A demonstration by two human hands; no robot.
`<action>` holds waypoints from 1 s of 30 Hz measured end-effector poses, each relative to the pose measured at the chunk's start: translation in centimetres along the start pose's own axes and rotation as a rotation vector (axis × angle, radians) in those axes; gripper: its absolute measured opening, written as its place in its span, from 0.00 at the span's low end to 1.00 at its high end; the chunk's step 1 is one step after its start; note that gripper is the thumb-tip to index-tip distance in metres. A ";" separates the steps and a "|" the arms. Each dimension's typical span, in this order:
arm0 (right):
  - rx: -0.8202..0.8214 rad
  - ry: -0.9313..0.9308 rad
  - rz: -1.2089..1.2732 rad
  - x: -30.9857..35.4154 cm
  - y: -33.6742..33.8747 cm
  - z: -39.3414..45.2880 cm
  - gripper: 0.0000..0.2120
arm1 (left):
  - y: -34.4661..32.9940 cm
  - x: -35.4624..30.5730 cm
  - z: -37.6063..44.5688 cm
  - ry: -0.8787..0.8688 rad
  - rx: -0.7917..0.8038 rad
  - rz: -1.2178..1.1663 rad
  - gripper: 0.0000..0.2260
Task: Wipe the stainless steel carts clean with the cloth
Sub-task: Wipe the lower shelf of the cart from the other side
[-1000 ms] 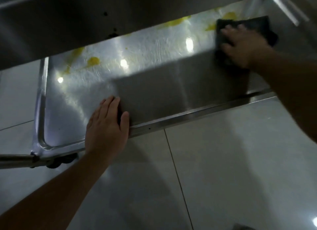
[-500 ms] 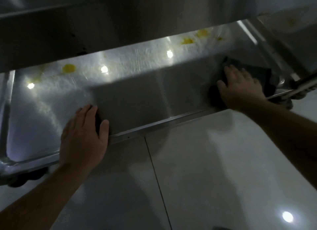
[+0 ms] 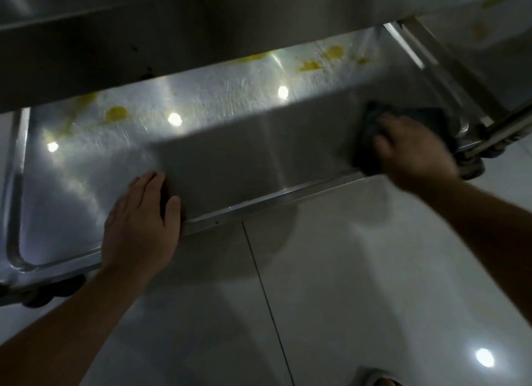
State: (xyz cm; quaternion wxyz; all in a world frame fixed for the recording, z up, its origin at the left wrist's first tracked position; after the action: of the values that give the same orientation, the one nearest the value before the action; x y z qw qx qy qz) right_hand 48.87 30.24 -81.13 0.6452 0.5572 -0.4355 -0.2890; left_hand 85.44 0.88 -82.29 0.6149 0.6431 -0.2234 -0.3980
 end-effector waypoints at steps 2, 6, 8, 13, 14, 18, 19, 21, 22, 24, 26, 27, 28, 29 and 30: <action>0.008 -0.290 -0.075 -3.9 1.8 1.9 0.32 | 0.0 0.0 0.0 0.005 0.012 -0.007 0.31; 0.080 -0.368 -0.161 -3.8 1.9 1.9 0.41 | 0.0 -0.3 0.0 -0.002 -0.013 0.004 0.31; 0.030 -0.336 -0.202 -1.4 1.0 -0.3 0.42 | 0.1 -0.4 0.0 0.016 -0.006 0.008 0.31; -0.042 0.087 -0.109 5.9 -2.6 -8.5 0.31 | 0.5 -0.9 0.0 0.023 0.013 0.018 0.31; -0.037 0.169 -0.080 7.7 -3.3 -9.8 0.28 | 0.5 -1.0 0.0 0.029 0.023 0.024 0.31; -0.019 0.495 0.036 15.7 -5.4 -12.7 0.23 | 0.4 -0.9 0.1 0.037 0.045 0.041 0.27; 0.000 0.568 0.039 17.5 -5.8 -13.1 0.22 | 0.4 -0.9 0.1 0.036 0.045 0.038 0.27; 0.010 0.670 0.023 19.5 -6.3 -13.1 0.23 | 0.3 -0.8 0.0 0.038 0.046 0.033 0.27; -0.006 0.705 0.013 19.7 -6.5 -12.9 0.24 | 0.3 -0.7 0.0 0.042 0.050 0.031 0.27; -0.042 0.752 -0.006 18.5 -6.5 -12.1 0.24 | 0.2 -0.4 0.0 0.043 0.059 0.022 0.27; -0.089 0.730 0.012 15.6 -6.4 -10.6 0.22 | 0.2 -0.2 0.1 0.048 0.072 0.016 0.27; -0.132 0.680 0.028 13.7 -6.0 -9.8 0.21 | 0.3 -0.1 0.2 0.053 0.078 0.017 0.28; -0.183 0.608 0.044 11.6 -5.5 -8.8 0.23 | 0.3 -0.1 0.2 0.058 0.084 0.019 0.28; -0.224 0.518 0.052 9.5 -5.0 -7.8 0.24 | 0.2 -0.1 0.2 0.062 0.090 0.020 0.28; -0.242 0.423 0.052 7.7 -4.5 -7.1 0.24 | 0.1 -0.1 0.2 0.065 0.098 0.019 0.29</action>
State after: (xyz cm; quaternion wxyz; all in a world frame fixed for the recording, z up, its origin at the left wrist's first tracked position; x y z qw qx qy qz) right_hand 59.11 26.00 -83.66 0.7914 0.5124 -0.2669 -0.1994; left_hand 85.27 0.81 -82.12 0.5932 0.6830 -0.2285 -0.3597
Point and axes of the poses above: each hand's wrist, its own z-axis towards the middle knuckle, its own y-axis out of the back of the hand, x = y × z, the point moved 2 cm from there along z, towards the middle knuckle, and after that the axes turned 9 degrees about -y, right-handed, at the moved point
